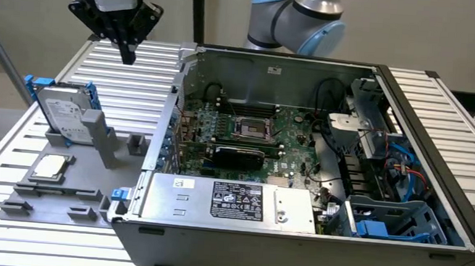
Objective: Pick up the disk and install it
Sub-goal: 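Reach for the disk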
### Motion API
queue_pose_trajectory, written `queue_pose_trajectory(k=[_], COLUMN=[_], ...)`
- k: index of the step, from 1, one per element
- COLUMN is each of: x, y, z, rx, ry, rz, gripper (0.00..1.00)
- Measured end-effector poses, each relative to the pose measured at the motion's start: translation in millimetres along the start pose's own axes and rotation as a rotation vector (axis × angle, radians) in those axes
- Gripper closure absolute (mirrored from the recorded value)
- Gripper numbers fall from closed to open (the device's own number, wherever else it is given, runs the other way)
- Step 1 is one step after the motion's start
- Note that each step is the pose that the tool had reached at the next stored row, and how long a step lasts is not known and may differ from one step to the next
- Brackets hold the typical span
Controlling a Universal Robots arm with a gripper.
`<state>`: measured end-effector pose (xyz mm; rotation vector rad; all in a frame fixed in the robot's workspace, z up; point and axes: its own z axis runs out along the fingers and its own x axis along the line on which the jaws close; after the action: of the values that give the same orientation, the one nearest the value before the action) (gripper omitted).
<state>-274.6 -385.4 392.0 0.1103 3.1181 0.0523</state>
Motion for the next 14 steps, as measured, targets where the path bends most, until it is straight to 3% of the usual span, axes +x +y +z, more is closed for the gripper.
queue_pose_trajectory(k=[8, 14], x=[36.8, 64.2], y=[3.7, 5.0], z=[0.5, 2.4], rx=[0.0072, 0.0102], ry=[0.0009, 0.0058], rz=[0.000, 0.000], gripper=[0.89, 0.89])
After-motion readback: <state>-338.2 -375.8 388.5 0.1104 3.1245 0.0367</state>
